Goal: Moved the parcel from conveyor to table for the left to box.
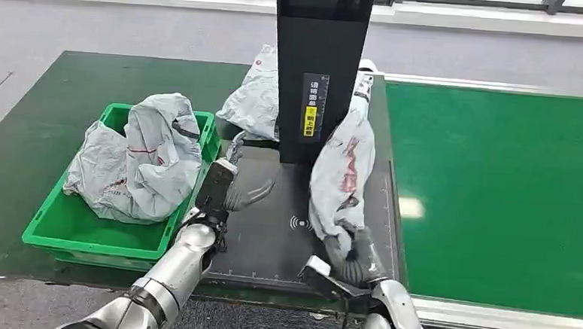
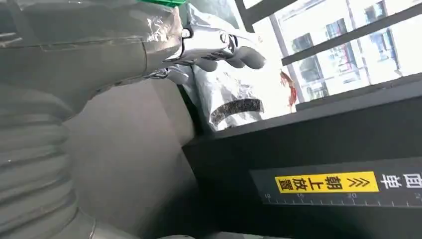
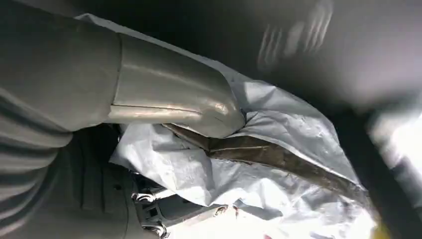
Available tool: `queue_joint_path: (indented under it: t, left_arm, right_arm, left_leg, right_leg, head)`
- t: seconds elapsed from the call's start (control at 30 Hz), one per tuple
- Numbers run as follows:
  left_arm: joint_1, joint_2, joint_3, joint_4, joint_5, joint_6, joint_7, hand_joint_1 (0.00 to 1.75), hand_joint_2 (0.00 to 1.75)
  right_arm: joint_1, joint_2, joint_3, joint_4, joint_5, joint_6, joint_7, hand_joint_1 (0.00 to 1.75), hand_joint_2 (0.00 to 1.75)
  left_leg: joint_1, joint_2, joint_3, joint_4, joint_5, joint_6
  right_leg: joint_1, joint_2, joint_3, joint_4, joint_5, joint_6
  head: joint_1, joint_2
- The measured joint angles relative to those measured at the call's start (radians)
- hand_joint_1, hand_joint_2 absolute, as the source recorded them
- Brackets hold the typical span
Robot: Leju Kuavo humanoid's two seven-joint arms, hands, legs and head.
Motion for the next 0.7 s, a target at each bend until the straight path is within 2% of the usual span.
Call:
queue_joint_path:
  t: [0.13,0.17,0.33,0.53,0.7]
  left_arm:
    - [0.000,0.003,0.000,-0.003,-0.003,-0.006,0.000,0.00,1.75]
    - [0.000,0.003,0.000,-0.003,-0.003,-0.006,0.000,0.00,1.75]
    - [0.000,0.005,0.000,-0.003,0.000,-0.006,-0.005,0.00,1.75]
    - [0.000,0.010,0.000,-0.012,0.009,0.004,-0.011,0.00,1.75]
    - [0.023,0.016,0.003,-0.042,0.003,0.059,-0.043,0.00,1.75]
  right_arm:
    - [0.017,-0.021,0.065,0.003,-0.019,0.082,-0.022,1.75,1.75]
    - [0.018,-0.024,0.073,0.003,-0.021,0.084,-0.022,0.00,1.75]
    - [0.016,-0.049,0.121,0.003,-0.061,0.160,-0.031,0.00,1.75]
    - [0.015,-0.064,0.145,0.000,-0.100,0.173,-0.034,0.00,1.75]
    - [0.043,-0.070,0.148,-0.046,-0.135,0.066,-0.039,0.00,1.75]
  left_leg:
    - [0.000,0.000,0.000,0.000,0.000,0.000]
    - [0.000,0.000,0.000,0.000,0.000,0.000]
    - [0.000,0.001,0.001,0.000,-0.001,0.000]
    - [0.000,0.002,0.002,0.000,-0.001,-0.001]
    - [0.000,0.001,0.002,0.000,-0.001,-0.001]
  right_leg:
    - [0.000,0.000,0.000,0.000,0.000,0.000]
    - [0.000,0.000,0.000,0.000,0.000,0.000]
    - [0.000,0.001,0.000,0.000,0.000,0.000]
    - [0.000,0.002,0.001,0.000,0.000,0.000]
    - [0.000,0.002,0.002,0.000,0.000,0.000]
  head:
    - [0.000,0.000]
    - [0.000,0.000]
    - [0.000,0.000]
    - [0.000,0.000]
    - [0.000,0.000]
